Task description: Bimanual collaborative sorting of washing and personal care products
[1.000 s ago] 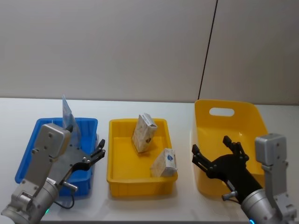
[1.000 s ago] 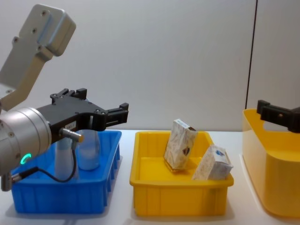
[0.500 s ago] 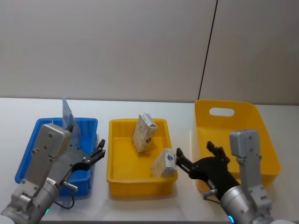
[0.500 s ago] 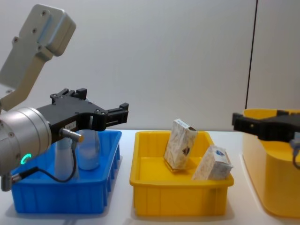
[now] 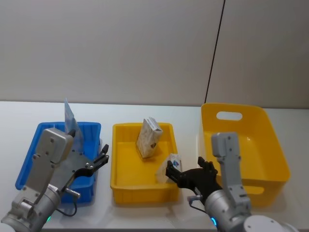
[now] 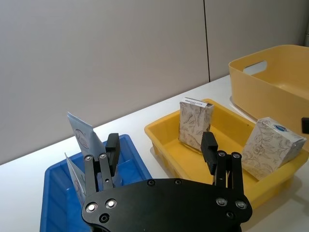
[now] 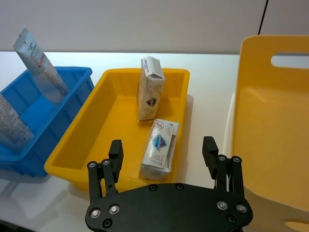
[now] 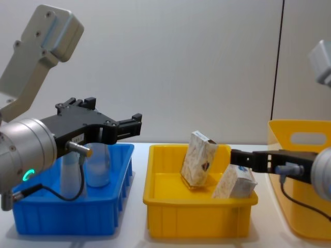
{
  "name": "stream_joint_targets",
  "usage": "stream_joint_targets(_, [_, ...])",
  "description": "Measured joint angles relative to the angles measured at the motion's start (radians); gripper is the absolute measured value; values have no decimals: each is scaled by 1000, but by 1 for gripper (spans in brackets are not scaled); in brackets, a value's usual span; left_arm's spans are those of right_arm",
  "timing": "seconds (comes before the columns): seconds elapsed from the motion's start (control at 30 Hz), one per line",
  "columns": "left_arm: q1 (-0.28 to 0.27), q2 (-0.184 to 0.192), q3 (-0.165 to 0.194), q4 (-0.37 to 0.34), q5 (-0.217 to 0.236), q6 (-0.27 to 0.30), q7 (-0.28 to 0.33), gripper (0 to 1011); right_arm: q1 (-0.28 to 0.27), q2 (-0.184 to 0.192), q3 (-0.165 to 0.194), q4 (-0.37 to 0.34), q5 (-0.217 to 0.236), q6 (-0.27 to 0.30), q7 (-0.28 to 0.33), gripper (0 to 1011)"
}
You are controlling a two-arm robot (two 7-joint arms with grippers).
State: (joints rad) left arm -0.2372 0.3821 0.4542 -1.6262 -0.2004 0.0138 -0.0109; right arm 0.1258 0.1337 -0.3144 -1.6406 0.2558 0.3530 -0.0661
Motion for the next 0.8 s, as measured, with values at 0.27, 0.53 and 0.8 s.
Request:
stream_joint_targets(0.27, [0, 0, 0, 0, 0, 0, 0, 1001, 48, -47, -12, 68, -7, 45, -20, 1004])
stream_joint_targets(0.53, [0, 0, 0, 0, 0, 0, 0, 1002, 87, -80, -20, 126, -14, 73, -32, 1003])
stream_joint_targets(0.8, [0, 0, 0, 0, 0, 0, 0, 1001, 117, -109, -20, 172, -24, 97, -51, 1003])
